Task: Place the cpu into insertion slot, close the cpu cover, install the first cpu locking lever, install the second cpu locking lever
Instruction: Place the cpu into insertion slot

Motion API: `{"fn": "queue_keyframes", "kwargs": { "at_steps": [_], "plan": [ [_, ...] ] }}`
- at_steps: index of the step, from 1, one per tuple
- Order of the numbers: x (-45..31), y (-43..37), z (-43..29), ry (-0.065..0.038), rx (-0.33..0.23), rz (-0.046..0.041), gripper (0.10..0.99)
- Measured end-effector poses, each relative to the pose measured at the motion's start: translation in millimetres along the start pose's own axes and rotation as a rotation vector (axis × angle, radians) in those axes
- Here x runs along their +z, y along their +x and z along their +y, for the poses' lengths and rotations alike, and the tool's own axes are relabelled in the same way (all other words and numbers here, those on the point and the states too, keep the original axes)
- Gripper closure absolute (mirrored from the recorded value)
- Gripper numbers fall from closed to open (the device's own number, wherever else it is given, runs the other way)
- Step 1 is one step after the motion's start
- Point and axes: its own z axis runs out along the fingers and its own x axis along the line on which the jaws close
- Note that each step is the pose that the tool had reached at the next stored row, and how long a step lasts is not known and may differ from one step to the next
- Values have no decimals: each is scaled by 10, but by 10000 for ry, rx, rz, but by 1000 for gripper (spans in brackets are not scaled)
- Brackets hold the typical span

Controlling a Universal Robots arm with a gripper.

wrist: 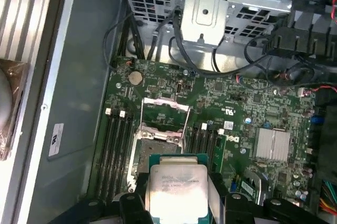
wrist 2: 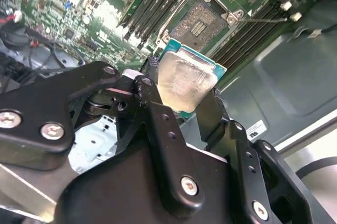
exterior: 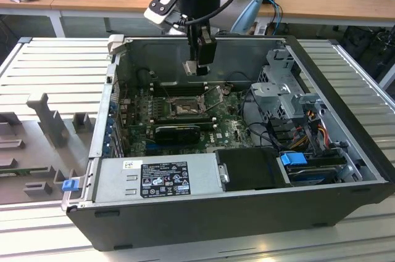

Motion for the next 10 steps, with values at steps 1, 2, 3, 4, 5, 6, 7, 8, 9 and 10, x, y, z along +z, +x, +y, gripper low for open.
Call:
{"fn": "queue_keyframes", "kwargs": {
  "at_steps": [1, 2, 3, 4, 5, 6, 7, 8, 9, 10],
  "plan": [
    [16, 0, -1, -2, 211, -18, 561],
    [33, -1, -3, -5, 385, -34, 561],
    [59, -1, -5, -10, 619, -53, 561],
    [80, -1, -7, -12, 764, -66, 561],
    [111, 0, -13, -13, 867, -74, 561],
    [141, 0, -24, -15, 873, -75, 561],
    [161, 0, -31, -15, 873, -75, 561],
    [177, 0, -35, -14, 873, -75, 561],
    [197, 1, -36, -14, 875, -75, 561],
    [214, 2, -37, -14, 887, -76, 561]
  ]
}}
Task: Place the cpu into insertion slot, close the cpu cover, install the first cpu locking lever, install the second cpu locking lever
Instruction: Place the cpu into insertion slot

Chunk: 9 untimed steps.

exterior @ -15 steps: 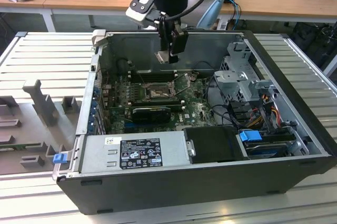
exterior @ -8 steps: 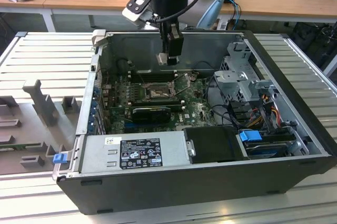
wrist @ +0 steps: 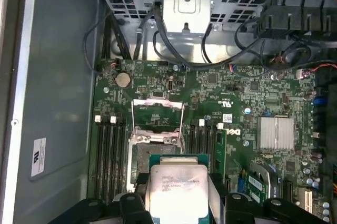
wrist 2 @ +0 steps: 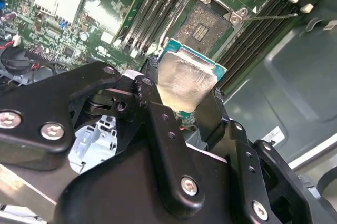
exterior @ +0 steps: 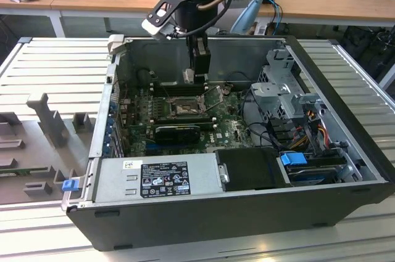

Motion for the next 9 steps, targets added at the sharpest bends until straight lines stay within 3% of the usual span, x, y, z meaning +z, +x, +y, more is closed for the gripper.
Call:
{"fn": "queue_keyframes", "kwargs": {
  "at_steps": [9],
  "plan": [
    [227, 5, -19, -6, 321, -29, 561]
  ]
}}
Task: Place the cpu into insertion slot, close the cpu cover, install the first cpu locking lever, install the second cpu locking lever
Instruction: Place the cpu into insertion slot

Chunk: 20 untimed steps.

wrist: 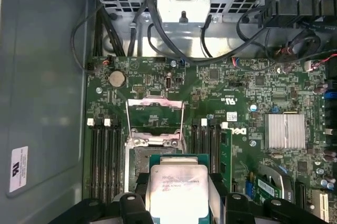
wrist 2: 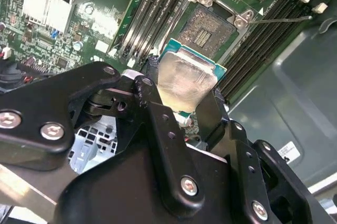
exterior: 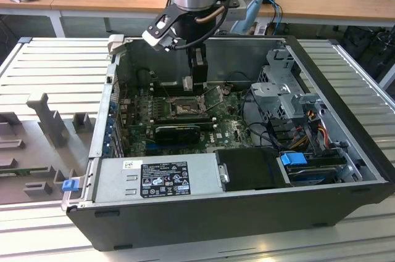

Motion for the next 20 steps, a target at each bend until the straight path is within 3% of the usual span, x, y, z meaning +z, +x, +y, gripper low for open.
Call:
{"fn": "queue_keyframes", "kwargs": {
  "at_steps": [9, 14, 20],
  "plan": [
    [220, -3, -19, 0, -2, 1, 561],
    [363, -4, -100, 0, -2, 0, 561],
    [534, 40, -120, -1, -3, 2, 561]
  ]
}}
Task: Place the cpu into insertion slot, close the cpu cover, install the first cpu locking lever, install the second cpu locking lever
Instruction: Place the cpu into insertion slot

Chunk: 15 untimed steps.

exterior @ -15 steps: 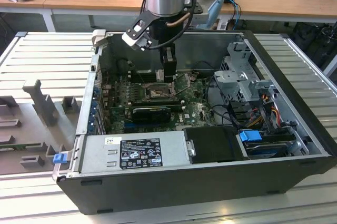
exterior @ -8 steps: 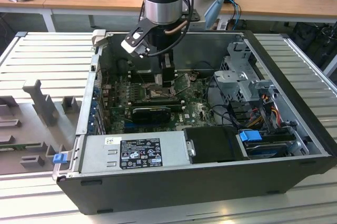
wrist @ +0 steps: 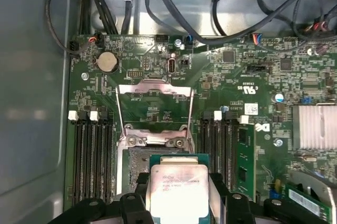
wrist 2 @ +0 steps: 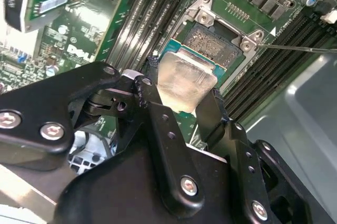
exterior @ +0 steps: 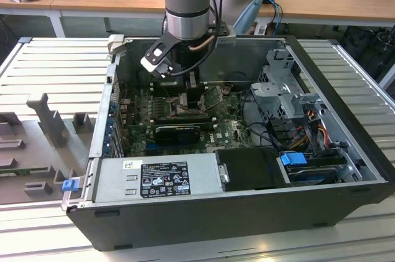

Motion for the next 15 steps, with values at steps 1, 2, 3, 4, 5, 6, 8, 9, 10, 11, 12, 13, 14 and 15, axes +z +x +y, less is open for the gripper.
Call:
{"fn": "queue_keyframes", "kwargs": {
  "at_steps": [1, 2, 3, 4, 5, 6, 8, 9, 10, 11, 12, 13, 14, 15],
  "plan": [
    [18, 7, -1, 0, 0, 0, 561],
    [34, 14, -3, 0, 0, 0, 561],
    [49, 20, -5, 0, 0, 0, 561],
    [63, 25, -8, 0, 0, -1, 561],
    [84, 34, -14, 1, 0, -2, 561],
    [108, 50, -18, 1, 0, -2, 561],
    [154, 82, -27, -1, 85, -8, 561],
    [177, 87, -33, -2, 95, -9, 561],
    [207, 90, -47, -1, 94, -9, 561],
    [222, 93, -56, -1, 94, -9, 561],
    [230, 96, -59, -1, 95, -8, 561],
    [239, 101, -60, -1, 94, -10, 561],
    [245, 109, -61, 0, 94, -10, 561],
    [255, 119, -61, -1, 100, -9, 561]
  ]
}}
